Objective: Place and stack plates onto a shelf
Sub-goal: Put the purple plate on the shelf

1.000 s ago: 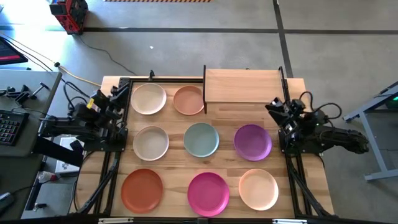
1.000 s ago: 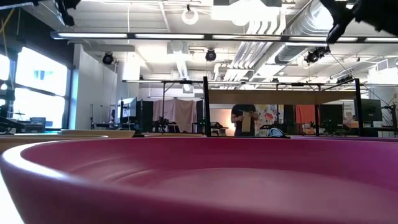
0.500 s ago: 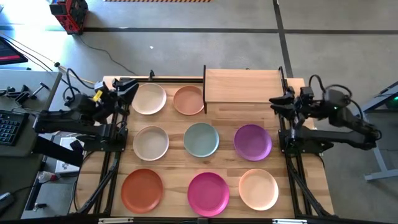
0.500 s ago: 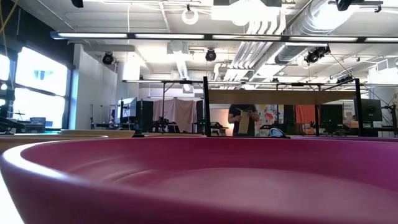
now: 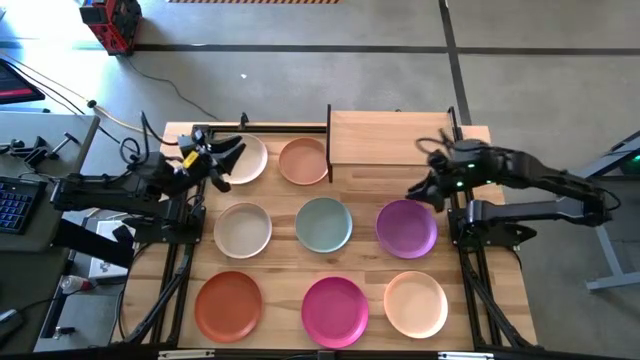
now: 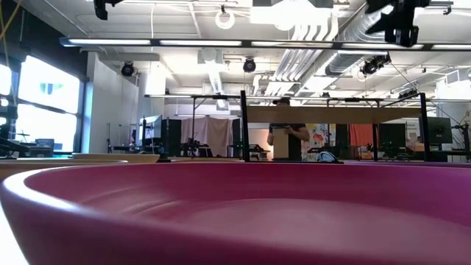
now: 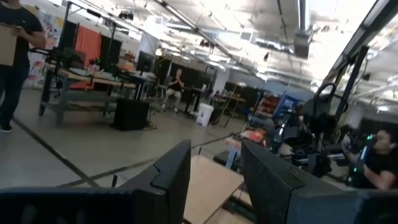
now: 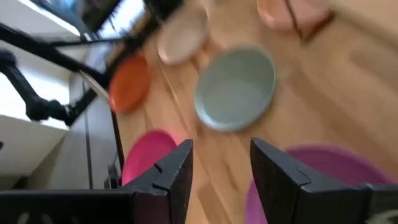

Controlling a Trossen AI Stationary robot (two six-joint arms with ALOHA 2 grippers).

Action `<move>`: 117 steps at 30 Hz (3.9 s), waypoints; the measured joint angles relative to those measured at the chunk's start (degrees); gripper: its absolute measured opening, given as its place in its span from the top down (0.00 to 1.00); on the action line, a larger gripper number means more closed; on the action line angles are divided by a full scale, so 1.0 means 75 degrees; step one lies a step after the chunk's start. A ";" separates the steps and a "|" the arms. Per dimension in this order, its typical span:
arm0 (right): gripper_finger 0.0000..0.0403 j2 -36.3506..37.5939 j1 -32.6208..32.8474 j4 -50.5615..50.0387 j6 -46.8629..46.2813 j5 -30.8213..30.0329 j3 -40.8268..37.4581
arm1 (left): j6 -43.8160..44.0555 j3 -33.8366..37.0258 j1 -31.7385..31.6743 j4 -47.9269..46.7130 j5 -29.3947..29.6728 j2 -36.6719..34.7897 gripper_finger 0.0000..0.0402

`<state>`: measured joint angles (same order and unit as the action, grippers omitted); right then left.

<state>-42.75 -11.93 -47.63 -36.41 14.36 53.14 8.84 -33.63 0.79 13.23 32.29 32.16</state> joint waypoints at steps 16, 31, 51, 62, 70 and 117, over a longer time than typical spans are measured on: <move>0.65 -0.2414 0.1296 -0.0164 -0.0997 -0.0053 -0.0209 | -0.0213 0.0003 0.0000 -0.0020 -0.0024 0.0822 0.67; 0.65 -0.4488 0.2574 -0.0130 -0.2026 -0.1339 -0.0212 | 0.0217 0.0006 -0.0001 -0.0022 -0.0020 0.1292 0.67; 0.65 -0.6373 0.3500 0.0747 -0.2344 -0.2338 -0.0215 | 0.0612 0.0006 0.0000 -0.0003 -0.0017 0.1548 0.67; 0.65 -0.6874 0.3664 0.0790 -0.2341 -0.2645 -0.0209 | 0.0605 0.0006 0.0000 -0.0005 -0.0004 0.1548 0.67; 0.79 -0.6903 0.3661 0.0794 -0.2304 -0.2511 -0.0209 | 0.0600 0.0006 -0.0001 -0.0009 0.0009 0.1548 0.67; 1.00 -0.2047 0.3763 0.1509 -0.2175 -0.1987 -0.0193 | 0.0597 0.0006 -0.0001 -0.0015 0.0012 0.1548 0.67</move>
<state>-58.10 16.29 -36.31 -52.73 -0.54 51.70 13.32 -33.58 0.78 13.13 32.38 43.77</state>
